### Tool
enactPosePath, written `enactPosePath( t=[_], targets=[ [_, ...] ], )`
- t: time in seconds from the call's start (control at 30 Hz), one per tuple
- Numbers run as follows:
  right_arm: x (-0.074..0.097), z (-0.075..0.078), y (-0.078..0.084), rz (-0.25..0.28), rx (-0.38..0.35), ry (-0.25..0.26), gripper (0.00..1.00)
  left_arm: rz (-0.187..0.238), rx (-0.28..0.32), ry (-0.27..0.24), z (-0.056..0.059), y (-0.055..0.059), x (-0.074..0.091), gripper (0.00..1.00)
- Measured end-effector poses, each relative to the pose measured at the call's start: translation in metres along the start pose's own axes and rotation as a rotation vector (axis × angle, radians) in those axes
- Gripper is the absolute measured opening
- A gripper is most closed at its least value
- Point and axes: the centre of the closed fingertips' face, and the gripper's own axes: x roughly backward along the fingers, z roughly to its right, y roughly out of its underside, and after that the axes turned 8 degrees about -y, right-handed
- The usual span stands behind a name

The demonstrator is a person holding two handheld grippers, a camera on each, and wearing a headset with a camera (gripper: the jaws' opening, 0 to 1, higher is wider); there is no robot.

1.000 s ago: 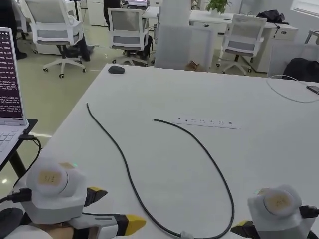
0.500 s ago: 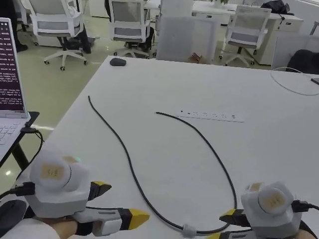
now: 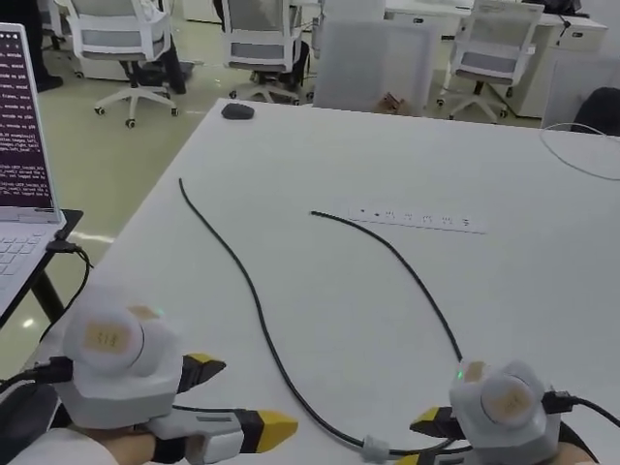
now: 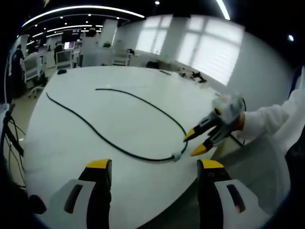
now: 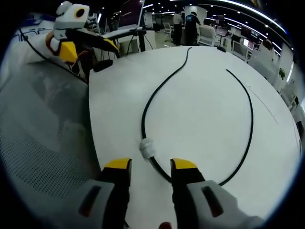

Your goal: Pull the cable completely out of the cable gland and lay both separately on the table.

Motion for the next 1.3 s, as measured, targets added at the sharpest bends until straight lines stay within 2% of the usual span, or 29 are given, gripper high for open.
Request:
enactPosePath(
  t=[0.33, 0.5, 0.6, 0.9, 1.17, 1.3],
  targets=[
    [-0.019, 0.003, 0.001, -0.007, 0.045, -0.032, 0.28, -0.012, 0.002, 0.009, 0.001, 0.002, -0.002, 0.73],
    [-0.024, 0.004, 0.0, 0.006, 0.085, -0.042, 0.24, -0.011, 0.008, 0.01, 0.001, 0.002, -0.003, 0.73],
    [-0.027, 0.004, 0.003, -0.007, 0.118, -0.049, 0.24, -0.009, 0.012, 0.009, 0.001, 0.002, -0.003, 0.72],
    [-0.032, 0.003, 0.002, 0.003, 0.167, -0.059, 0.14, -0.012, 0.015, 0.012, 0.002, 0.003, -0.003, 0.72],
    [-0.035, 0.003, 0.002, -0.01, 0.195, -0.064, 0.13, -0.007, 0.02, 0.01, 0.0, 0.002, -0.003, 0.72],
    [-0.03, 0.001, -0.003, 0.008, 0.187, -0.063, 0.12, -0.002, 0.019, 0.009, 0.0, 0.001, -0.002, 0.71]
  ],
)
